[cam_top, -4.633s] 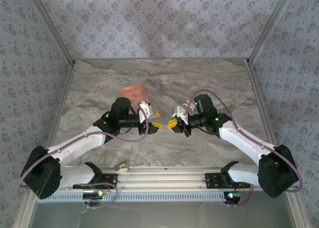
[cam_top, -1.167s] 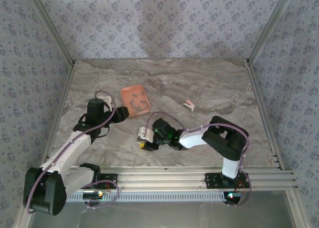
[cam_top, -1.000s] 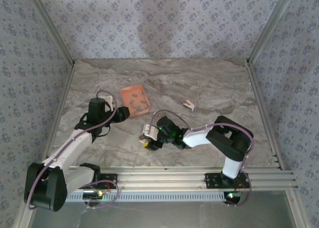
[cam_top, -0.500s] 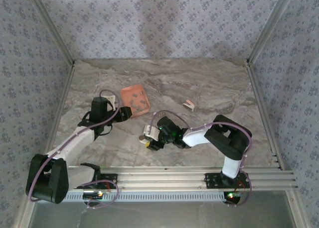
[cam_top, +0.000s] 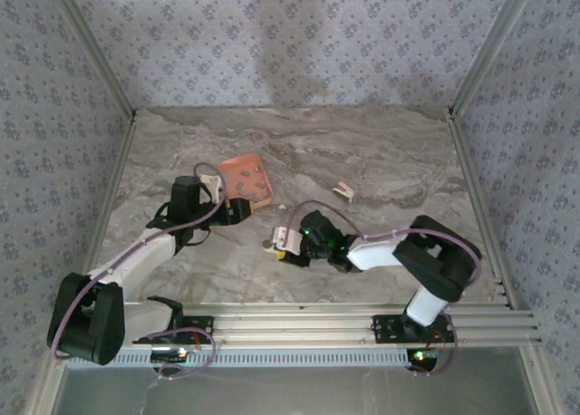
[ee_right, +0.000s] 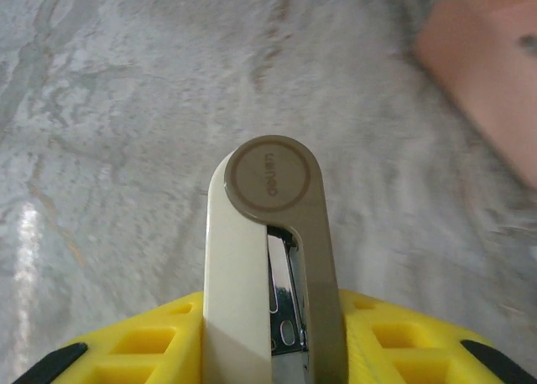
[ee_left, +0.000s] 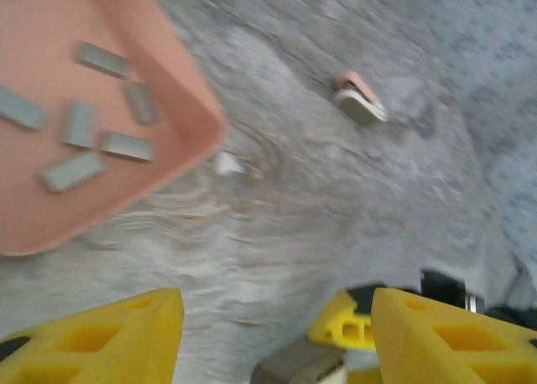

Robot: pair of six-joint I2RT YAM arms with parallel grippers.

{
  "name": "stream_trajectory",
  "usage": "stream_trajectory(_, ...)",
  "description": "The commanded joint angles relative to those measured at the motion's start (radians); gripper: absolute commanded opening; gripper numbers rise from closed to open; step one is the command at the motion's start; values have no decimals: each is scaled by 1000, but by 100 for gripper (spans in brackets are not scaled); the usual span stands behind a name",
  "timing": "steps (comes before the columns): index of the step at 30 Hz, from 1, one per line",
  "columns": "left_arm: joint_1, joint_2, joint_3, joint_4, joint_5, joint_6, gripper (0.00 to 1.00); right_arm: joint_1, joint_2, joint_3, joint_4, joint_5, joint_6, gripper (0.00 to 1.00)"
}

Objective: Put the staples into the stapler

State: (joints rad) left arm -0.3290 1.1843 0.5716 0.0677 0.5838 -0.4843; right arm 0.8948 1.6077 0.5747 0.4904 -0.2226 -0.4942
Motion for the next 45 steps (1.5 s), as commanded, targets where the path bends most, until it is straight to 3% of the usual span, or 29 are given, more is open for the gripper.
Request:
stream_trajectory(1,-56,18,-21,124,166,-7,61,-36,-128,-41,39,47,-106,35)
stream_trajectory(6,-126,57,-19,229,271,-13,61,-81,-288,-96,13,59,-172,32)
stream_trajectory(14,-188,97,14,313,296,-27,64,-109,-458,-143,8,30,-197,31)
stream_trajectory(19,-208,126,23,423,344,-81,60,-109,-493,-150,20,12,-193,31)
stream_trajectory(25,-236,127,54,457,360,-92,59,-106,-529,-156,31,-6,-190,31)
stream_trajectory(32,-258,136,76,456,384,-91,49,-102,-542,-158,51,-7,-185,31)
stream_trajectory(38,-268,143,72,460,383,-87,48,-100,-543,-157,69,-7,-185,31)
stream_trajectory(41,-270,147,78,457,387,-84,41,-101,-543,-158,76,-4,-184,31)
stream_trajectory(45,-270,144,82,447,377,-62,19,-101,-540,-157,75,-7,-183,31)
